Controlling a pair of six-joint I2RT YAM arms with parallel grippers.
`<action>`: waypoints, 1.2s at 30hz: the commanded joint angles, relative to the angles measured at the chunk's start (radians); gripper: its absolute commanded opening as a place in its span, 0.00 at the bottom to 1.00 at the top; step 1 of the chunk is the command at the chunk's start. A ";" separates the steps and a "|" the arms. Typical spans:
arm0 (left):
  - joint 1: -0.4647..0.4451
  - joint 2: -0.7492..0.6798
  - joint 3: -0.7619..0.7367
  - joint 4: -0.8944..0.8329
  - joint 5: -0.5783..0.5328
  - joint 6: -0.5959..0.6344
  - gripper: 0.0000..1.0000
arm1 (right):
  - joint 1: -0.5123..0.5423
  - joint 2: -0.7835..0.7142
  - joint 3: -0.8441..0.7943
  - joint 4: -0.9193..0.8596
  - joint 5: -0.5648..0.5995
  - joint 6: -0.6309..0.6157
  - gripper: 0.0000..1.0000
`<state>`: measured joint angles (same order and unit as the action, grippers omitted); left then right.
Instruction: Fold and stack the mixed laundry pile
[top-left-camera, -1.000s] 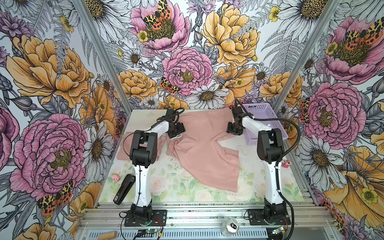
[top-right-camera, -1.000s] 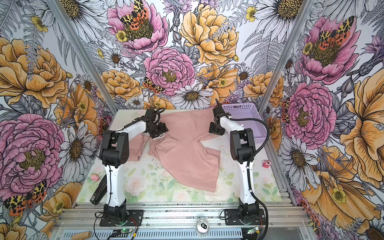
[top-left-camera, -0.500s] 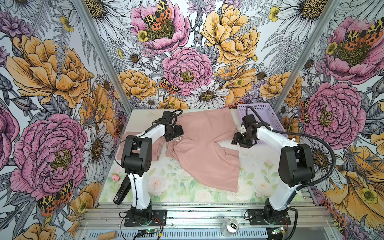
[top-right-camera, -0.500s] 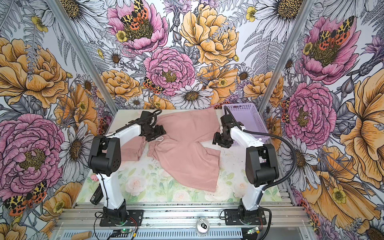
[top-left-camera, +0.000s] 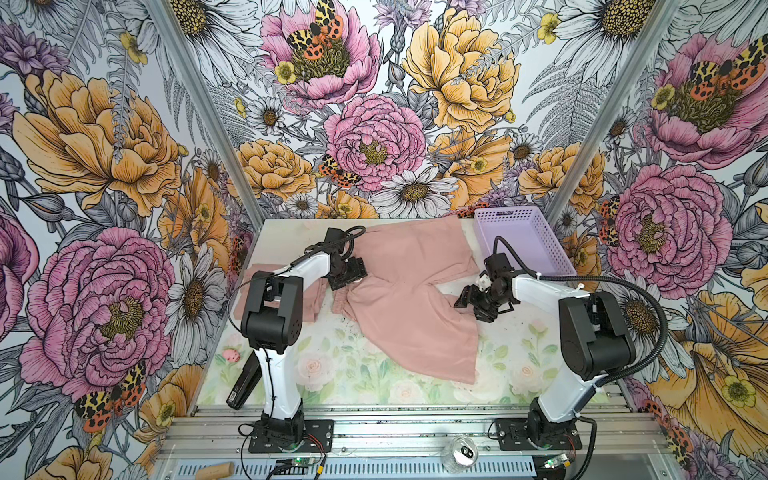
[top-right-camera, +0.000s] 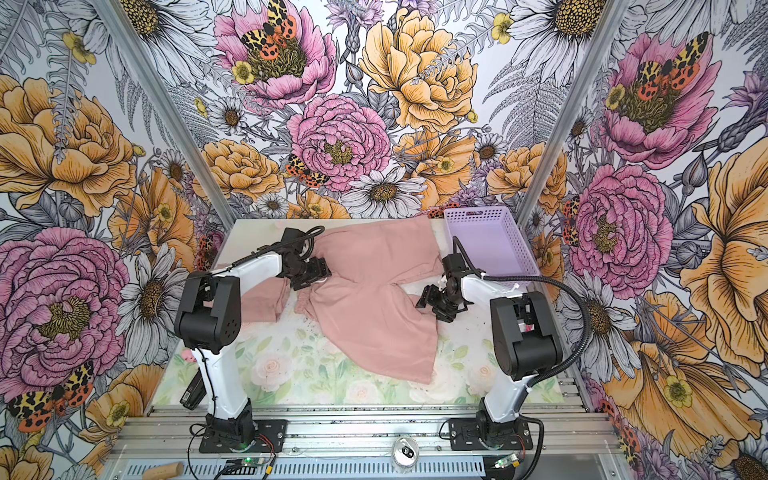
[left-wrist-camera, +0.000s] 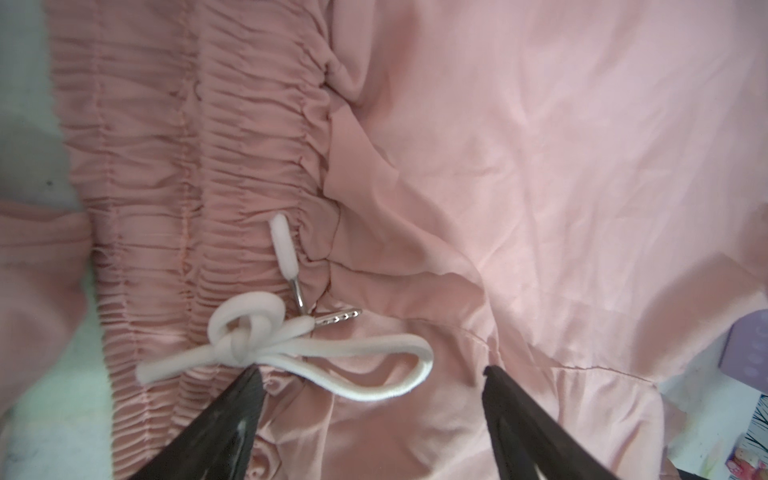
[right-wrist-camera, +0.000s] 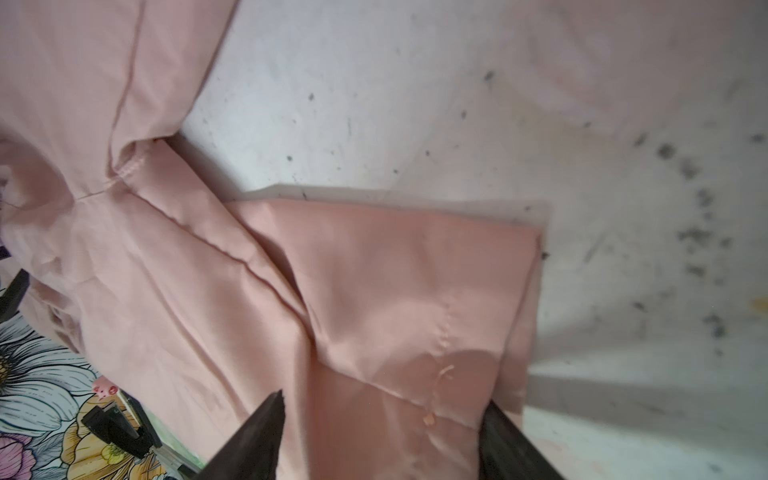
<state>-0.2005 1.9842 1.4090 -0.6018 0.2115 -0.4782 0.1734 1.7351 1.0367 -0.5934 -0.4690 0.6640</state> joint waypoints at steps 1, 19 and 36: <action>0.000 -0.002 -0.002 -0.006 -0.004 0.021 0.85 | 0.002 -0.010 -0.010 0.064 -0.033 0.050 0.69; 0.032 -0.027 -0.058 -0.009 -0.003 0.029 0.84 | -0.052 0.114 0.205 0.067 0.144 0.009 0.00; 0.032 0.000 -0.075 -0.049 -0.022 0.033 0.82 | -0.125 0.029 0.122 -0.087 0.264 -0.131 0.00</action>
<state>-0.1806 1.9766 1.3636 -0.5968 0.2111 -0.4603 0.0582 1.7676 1.1545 -0.6544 -0.2558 0.5808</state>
